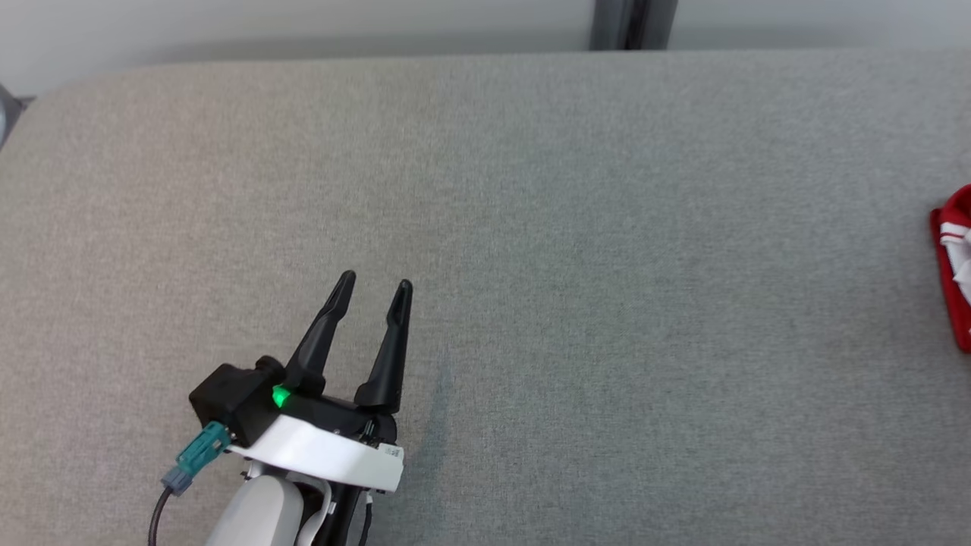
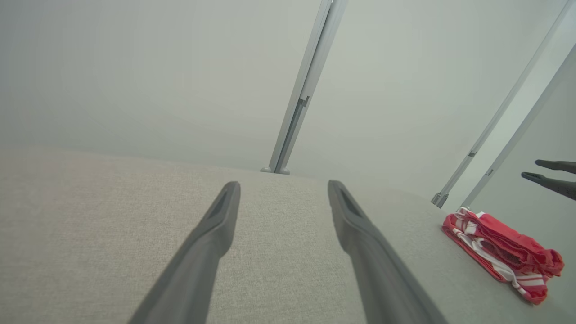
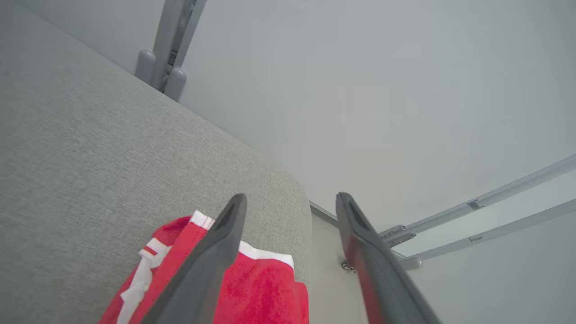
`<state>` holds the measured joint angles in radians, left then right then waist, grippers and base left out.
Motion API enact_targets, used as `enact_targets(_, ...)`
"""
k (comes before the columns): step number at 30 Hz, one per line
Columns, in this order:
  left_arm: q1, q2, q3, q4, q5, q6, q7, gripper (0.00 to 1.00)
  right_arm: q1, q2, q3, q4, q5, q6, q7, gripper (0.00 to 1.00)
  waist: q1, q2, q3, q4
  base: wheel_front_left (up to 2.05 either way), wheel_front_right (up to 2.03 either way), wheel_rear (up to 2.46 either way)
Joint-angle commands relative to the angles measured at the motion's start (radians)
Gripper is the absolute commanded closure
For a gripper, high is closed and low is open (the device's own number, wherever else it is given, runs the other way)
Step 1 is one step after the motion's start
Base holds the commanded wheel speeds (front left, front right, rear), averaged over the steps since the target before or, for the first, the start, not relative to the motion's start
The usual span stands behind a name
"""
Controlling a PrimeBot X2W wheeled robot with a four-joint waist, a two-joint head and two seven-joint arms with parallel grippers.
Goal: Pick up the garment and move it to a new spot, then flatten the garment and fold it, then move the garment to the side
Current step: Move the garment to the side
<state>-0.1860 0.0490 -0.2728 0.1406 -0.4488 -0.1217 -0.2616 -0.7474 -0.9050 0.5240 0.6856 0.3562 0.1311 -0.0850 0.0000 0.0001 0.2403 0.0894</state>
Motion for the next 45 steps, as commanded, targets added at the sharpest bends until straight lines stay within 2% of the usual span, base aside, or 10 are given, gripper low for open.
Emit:
enact_targets(1, 0.009, 0.004, 0.010, -0.004, 0.007, 0.005, -0.003, 0.00, 0.005, 0.019, -0.007, -0.009, -0.005, -0.001, -0.015, 0.00, 0.0000, -0.0001, -0.045, -0.019, 0.00, 0.00, 0.00)
enact_targets(8, 0.069, 0.004, 0.082, -0.021, 0.033, 0.007, -0.003, 0.00, 0.071, 0.208, -0.045, -0.102, 0.018, -0.001, -0.097, 0.00, 0.0000, -0.0001, -0.134, -0.041, 0.00, 0.00, 0.00)
enact_targets(15, 0.120, 0.004, 0.128, -0.049, 0.044, 0.022, -0.003, 0.00, 0.189, 0.377, -0.167, -0.214, -0.004, -0.001, -0.154, 0.00, 0.0000, -0.0001, -0.177, -0.042, 0.00, 0.00, 0.00)
enact_targets(21, 0.150, 0.004, 0.138, -0.045, 0.053, 0.023, -0.003, 0.00, 0.319, 0.529, -0.272, -0.316, -0.067, -0.001, -0.175, 0.00, 0.0000, -0.0001, -0.193, -0.031, 0.00, 0.00, 0.00)
enact_targets(31, 0.181, 0.005, 0.136, -0.040, 0.075, 0.054, -0.003, 0.00, 0.508, 0.744, -0.361, -0.423, -0.207, -0.001, -0.182, 0.00, 0.0000, -0.0001, -0.221, -0.007, 0.00, 0.00, 0.00)
enact_targets(37, 0.195, 0.004, 0.133, -0.040, 0.084, 0.082, -0.003, 0.00, 0.563, 0.797, -0.370, -0.452, -0.261, -0.001, -0.182, 0.00, 0.0000, -0.0001, -0.221, 0.006, 0.00, 0.00, 0.00)
enact_targets(45, 0.210, 0.004, 0.136, -0.045, 0.086, 0.089, -0.003, 0.00, 0.578, 0.814, -0.360, -0.468, -0.311, -0.001, -0.182, 0.00, 0.0000, -0.0001, -0.217, 0.016, 0.00, 0.00, 0.00)
